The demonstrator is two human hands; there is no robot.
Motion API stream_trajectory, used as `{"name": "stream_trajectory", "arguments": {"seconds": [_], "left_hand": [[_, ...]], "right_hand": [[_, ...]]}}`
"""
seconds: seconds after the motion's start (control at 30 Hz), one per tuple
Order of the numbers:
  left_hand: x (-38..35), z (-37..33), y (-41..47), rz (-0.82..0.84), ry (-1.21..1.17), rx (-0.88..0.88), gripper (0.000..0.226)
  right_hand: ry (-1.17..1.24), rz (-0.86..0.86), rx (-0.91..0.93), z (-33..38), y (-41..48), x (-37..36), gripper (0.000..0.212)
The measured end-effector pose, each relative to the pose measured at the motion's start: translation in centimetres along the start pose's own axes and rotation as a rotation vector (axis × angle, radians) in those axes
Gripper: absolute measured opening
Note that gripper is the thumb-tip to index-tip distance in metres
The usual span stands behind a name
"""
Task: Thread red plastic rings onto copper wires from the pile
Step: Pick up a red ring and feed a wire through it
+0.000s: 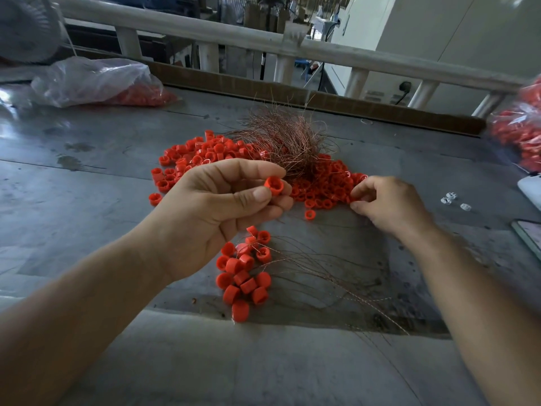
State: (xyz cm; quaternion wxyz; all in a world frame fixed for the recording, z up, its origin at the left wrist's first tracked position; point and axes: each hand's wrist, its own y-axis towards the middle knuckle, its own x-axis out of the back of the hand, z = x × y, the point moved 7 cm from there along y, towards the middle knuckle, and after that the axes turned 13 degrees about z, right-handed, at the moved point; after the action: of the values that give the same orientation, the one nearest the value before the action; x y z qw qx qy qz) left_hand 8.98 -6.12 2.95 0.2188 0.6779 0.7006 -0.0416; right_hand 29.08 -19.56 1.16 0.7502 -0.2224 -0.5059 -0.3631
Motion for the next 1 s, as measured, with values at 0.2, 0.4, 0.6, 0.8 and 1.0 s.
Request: {"name": "stream_trajectory", "arguments": {"seconds": [0.2,0.4,0.6,0.8,1.0], "left_hand": [[-0.1,0.1,0.0,0.011,0.024,0.008,0.025],[0.1,0.5,0.0,-0.015,0.077,0.057,0.026],[0.3,0.7,0.0,-0.03,0.127,0.081,0.028],[0.3,0.8,0.0,-0.06,0.164,0.081,0.025],[0.0,0.7,0.0,-0.048,0.208,0.095,0.018]], "right_hand": [[-0.001,-0.093,0.032,0.2,-0.2,1.5,0.007],[0.978,0.136,0.258,4.5,-2.8,2.4,0.015],[1.088,0.426,0.36,9.3,-5.6,-0.9,0.014],[1.08,0.452,0.392,9.7,-5.9,-1.7,0.012],[1.095,0.428,0.419,9.8,-5.9,-1.6,0.016]]}}
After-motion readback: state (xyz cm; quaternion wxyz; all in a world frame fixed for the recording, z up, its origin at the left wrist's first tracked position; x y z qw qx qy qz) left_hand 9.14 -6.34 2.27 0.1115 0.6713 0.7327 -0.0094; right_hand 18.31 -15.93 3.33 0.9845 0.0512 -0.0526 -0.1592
